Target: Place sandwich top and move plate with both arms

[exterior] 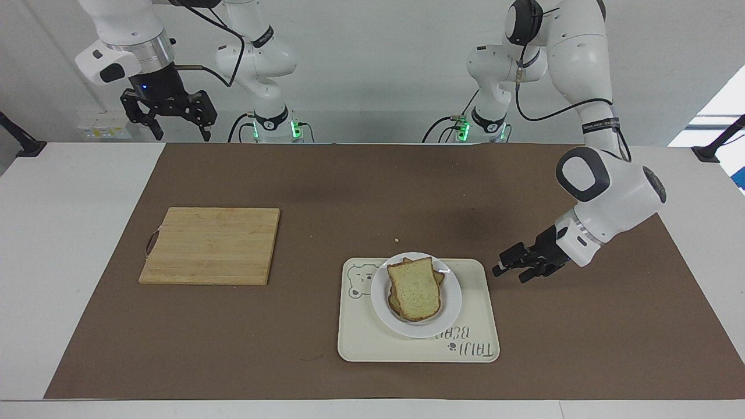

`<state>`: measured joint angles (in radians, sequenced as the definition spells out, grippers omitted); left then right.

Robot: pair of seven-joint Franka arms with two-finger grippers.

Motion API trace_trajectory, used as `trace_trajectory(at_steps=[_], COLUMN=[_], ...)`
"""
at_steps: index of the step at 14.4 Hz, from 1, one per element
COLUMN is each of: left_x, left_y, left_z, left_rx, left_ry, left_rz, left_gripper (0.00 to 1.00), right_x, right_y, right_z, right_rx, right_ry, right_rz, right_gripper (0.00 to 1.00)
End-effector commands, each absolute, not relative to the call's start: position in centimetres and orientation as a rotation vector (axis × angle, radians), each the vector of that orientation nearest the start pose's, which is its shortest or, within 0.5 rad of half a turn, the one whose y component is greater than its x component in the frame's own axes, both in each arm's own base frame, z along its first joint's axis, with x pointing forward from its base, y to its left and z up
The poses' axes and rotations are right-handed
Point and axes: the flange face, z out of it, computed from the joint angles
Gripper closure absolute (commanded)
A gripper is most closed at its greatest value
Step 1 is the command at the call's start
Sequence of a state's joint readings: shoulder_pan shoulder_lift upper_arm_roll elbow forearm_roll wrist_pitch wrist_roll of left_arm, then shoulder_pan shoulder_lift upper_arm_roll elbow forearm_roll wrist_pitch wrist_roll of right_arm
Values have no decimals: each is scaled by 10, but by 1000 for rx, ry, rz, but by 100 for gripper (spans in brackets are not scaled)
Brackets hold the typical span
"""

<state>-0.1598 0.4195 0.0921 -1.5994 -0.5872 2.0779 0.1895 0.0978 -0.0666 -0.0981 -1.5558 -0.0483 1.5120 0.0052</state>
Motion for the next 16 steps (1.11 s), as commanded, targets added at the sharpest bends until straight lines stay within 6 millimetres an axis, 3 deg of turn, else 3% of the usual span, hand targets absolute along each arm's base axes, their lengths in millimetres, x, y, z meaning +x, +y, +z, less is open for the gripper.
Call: trace_trajectory(at_steps=[1,3,6,11,16], left_x=[664,657,638,595,545], left_y=[-54,-25,-3,6,-17], left_z=[429,454,500,579,639], left_rx=[-3473,-3379,-3244,-3162,-3126], left_ry=[46,49,63,15,78], left_rz=[-99,-108,-118,-144,-133], left_gripper=[0,0,0,0,0], right_x=[528,528,525,523,521], right_y=[-13,-13,-8,-7,-6], right_z=[662,662,661,661,660], right_rx=[-3177,-3177,-3122,-3134,-3166], right_ry=[-20,-20,-18,-41,-55], right_rz=[-40,-40,-38,-17,-4], right_gripper=[0,0,0,0,0])
